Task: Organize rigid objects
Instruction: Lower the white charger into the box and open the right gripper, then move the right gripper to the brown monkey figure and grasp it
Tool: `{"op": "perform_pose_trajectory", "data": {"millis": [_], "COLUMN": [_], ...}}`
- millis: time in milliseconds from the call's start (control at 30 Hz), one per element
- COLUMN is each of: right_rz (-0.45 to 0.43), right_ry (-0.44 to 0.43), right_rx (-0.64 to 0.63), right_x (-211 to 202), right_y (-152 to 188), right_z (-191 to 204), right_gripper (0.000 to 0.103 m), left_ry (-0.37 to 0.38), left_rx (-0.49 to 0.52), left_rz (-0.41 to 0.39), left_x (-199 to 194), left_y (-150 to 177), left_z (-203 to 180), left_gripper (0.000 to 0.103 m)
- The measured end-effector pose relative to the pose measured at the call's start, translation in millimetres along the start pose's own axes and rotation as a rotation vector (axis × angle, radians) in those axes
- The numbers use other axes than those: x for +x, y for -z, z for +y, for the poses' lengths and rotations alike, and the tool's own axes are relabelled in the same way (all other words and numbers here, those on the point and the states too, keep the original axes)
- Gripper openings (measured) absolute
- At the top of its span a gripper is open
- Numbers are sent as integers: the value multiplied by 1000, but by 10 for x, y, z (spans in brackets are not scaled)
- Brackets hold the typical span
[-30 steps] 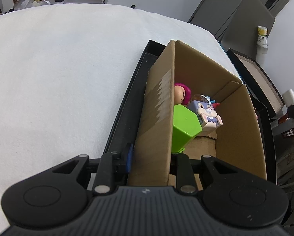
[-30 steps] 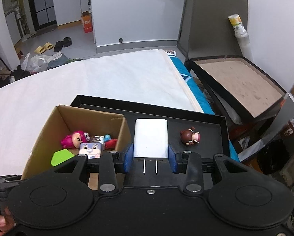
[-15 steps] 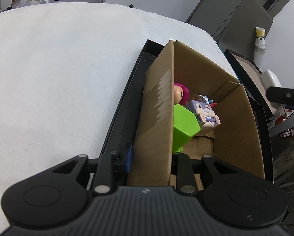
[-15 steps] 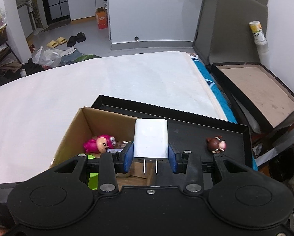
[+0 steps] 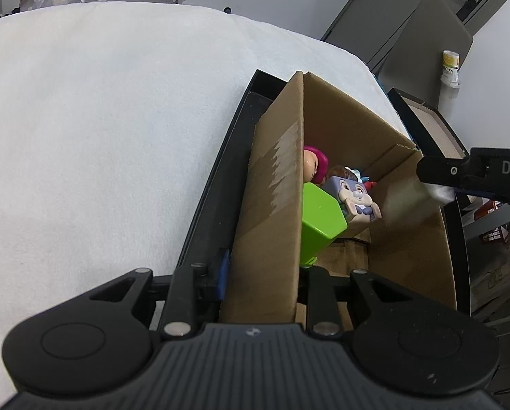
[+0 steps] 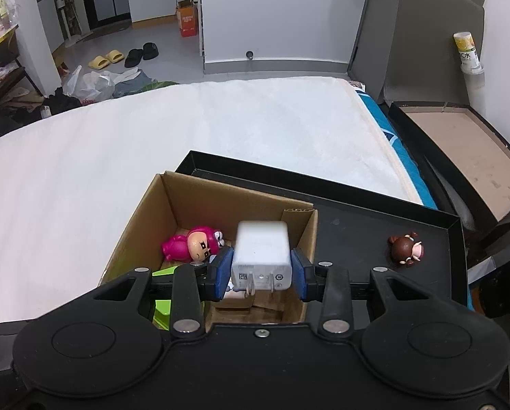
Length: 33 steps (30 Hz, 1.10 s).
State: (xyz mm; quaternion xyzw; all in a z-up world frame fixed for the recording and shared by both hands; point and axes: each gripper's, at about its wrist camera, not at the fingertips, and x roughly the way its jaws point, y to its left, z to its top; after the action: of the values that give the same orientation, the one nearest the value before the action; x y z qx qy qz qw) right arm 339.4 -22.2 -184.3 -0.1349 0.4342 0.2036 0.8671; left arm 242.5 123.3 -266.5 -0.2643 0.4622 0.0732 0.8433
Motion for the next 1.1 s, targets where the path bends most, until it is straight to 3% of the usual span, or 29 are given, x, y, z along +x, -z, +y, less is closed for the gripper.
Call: {"op": "perform_pose_trajectory", "data": {"millis": [367,1100], "right_rz": [-18,-18], "right_ry": [10,94], "right_rx": [50,117], "right_x": [-102,-204], "right_y": [-37,77], "right_z": [-157,-1040], "right_gripper": [38,44], "left_ry": [5,-7], "left_rx": [-3,4], "left_rz": [0,-4], "left_x": [7,33], "left_y": [-9,13], "left_z": [-12,-43], "left_gripper": [27,27]}}
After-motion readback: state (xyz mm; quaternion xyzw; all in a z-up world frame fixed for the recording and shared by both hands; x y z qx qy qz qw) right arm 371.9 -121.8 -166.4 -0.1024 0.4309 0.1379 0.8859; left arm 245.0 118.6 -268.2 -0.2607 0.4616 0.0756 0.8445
